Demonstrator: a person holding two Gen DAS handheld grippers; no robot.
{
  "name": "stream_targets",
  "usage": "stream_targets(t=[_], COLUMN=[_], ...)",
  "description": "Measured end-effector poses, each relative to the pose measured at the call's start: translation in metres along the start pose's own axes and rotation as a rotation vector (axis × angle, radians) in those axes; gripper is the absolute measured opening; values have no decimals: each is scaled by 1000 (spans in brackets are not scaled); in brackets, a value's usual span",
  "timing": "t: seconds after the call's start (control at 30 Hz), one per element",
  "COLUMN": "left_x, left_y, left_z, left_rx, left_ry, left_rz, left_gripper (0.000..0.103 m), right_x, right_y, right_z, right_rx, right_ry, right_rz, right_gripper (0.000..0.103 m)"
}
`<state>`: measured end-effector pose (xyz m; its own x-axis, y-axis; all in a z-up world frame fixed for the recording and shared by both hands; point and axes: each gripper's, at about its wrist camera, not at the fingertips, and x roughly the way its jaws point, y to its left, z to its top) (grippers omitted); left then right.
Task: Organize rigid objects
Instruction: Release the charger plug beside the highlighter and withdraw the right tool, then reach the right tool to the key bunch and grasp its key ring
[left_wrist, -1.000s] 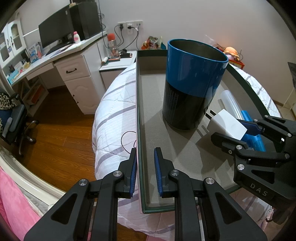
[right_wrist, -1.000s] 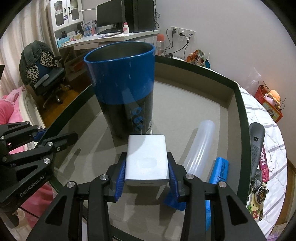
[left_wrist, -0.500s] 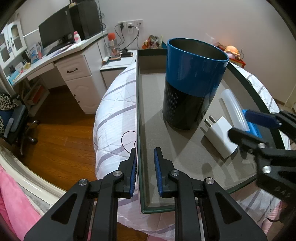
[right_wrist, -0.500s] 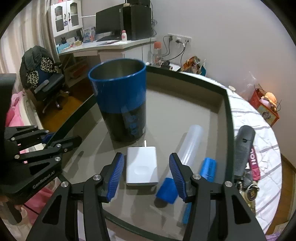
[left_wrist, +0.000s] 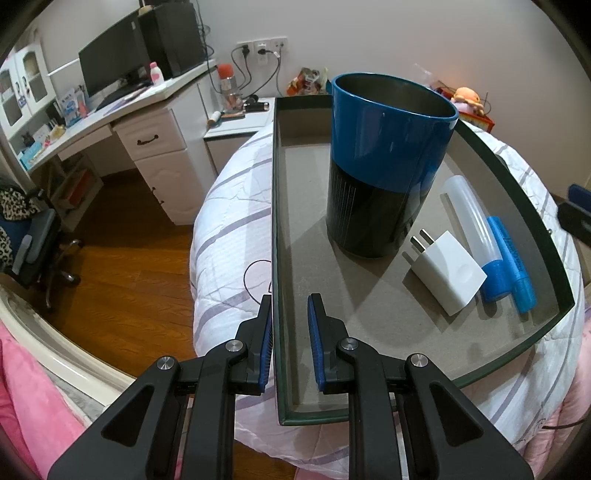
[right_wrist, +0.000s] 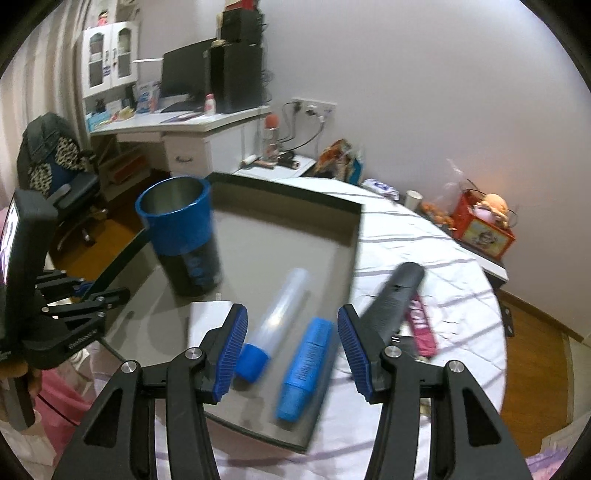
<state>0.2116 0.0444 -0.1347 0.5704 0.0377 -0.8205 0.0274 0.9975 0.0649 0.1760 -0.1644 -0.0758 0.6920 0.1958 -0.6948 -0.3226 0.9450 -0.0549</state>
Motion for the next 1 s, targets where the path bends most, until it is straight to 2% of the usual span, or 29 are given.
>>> stream_targets(t=[0.3, 0.53, 0.8, 1.0], left_x=[-1, -1, -1, -1], left_y=[-2, -2, -2, -2], left_z=[0, 0, 0, 1], left_rx=[-1, -2, -1, -1], left_ry=[4, 4, 5, 5], left_rz=[12, 15, 16, 16], left_gripper=[16, 16, 16, 16], right_x=[-12, -3, 18, 37], right_y=[-53, -100, -106, -118], right_z=[-22, -56, -87, -85], right_rx=[106, 200, 221, 239], right_ry=[-10, 59, 128, 129], right_rz=[-54, -111, -64, -68], right_gripper=[53, 53, 53, 53])
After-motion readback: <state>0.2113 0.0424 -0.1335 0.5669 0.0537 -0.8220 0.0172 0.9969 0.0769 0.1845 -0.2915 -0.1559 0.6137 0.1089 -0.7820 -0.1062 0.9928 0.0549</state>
